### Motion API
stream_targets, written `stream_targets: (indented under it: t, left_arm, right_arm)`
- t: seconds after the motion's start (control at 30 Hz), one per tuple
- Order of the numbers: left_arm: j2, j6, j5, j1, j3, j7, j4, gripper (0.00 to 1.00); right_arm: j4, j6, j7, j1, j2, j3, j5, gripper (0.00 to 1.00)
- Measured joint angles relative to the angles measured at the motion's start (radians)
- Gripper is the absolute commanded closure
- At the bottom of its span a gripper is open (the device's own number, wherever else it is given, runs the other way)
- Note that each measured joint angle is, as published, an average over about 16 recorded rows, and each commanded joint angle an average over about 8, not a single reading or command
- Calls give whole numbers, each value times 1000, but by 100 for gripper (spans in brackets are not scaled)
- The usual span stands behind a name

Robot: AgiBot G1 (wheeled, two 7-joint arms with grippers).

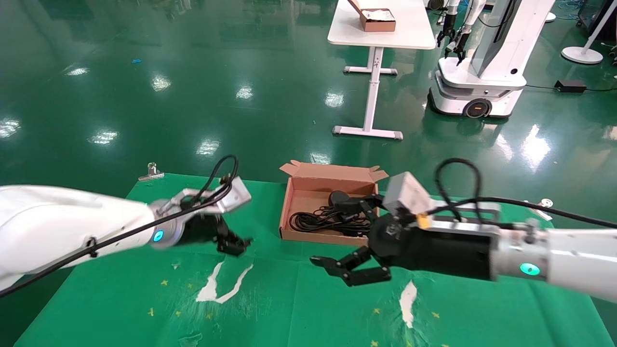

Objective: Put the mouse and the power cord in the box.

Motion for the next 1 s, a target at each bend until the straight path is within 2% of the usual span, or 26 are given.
stream_targets:
  t: [0.63, 1.0]
  left_arm:
    - [-160, 275, -465, 223, -367, 300, -103, 0]
    - [-253, 434, -734, 352, -579, 474, -162, 0]
  right_arm:
    - [268, -233, 76, -216, 235, 249, 269, 0]
    - [331, -288, 93, -267, 291, 307, 333, 0]
